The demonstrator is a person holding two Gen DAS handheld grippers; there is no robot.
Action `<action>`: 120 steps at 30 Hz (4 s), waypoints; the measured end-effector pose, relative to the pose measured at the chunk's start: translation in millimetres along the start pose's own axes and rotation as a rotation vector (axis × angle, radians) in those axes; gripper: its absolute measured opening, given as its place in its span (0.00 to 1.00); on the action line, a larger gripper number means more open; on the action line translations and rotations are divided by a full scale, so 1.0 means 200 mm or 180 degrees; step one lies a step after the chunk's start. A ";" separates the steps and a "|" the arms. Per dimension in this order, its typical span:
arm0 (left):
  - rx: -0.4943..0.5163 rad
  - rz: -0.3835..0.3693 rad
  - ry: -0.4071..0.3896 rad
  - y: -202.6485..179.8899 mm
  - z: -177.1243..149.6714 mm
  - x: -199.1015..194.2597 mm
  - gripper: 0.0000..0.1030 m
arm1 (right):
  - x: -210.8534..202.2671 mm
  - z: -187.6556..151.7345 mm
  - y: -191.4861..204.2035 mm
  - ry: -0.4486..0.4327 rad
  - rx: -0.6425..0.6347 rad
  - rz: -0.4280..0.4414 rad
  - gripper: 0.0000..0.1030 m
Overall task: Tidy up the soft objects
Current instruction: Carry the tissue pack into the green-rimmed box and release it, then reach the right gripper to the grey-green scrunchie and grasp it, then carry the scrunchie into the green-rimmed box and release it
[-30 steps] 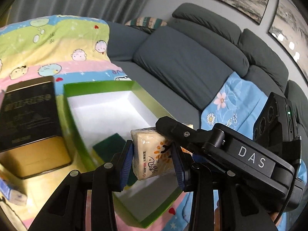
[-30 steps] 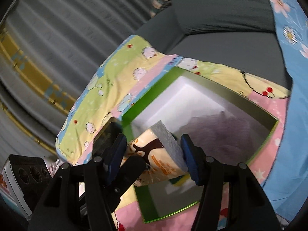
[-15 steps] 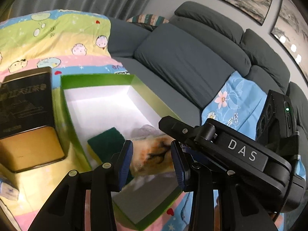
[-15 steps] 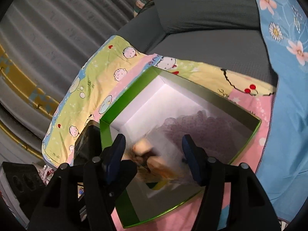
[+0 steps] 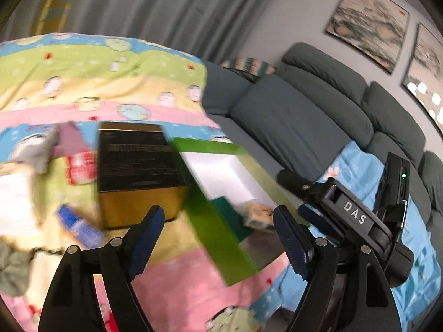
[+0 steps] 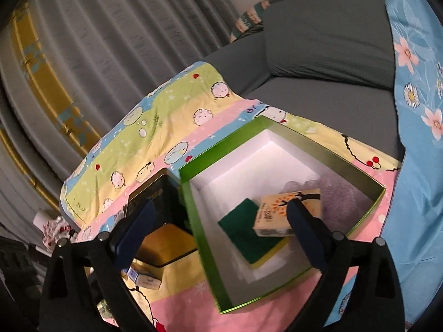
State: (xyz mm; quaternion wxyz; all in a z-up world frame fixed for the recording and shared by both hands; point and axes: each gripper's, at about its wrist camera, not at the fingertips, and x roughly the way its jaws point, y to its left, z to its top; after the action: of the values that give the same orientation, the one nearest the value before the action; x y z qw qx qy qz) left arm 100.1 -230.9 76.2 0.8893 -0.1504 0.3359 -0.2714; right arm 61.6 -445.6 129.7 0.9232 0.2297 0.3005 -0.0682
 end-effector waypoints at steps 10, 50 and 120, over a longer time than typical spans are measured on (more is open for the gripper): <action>-0.0314 0.0826 -0.0211 0.41 -0.09 -0.42 0.79 | -0.04 -0.11 0.34 -0.0028 -0.0647 0.0228 0.99; -0.1457 0.2046 -0.0075 1.33 -0.40 -0.91 0.79 | 0.65 -1.23 1.37 0.1644 -0.2186 0.0607 0.66; 0.0937 0.0314 -0.0283 -0.12 0.01 -0.05 0.31 | 0.03 -0.13 0.47 0.0557 -0.0706 0.1278 0.34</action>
State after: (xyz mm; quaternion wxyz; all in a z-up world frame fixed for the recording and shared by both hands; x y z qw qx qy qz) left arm 85.5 -243.1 93.1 0.9280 -0.0137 0.2597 -0.2667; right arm 76.9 -350.9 143.7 0.9083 0.1871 0.3333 0.1702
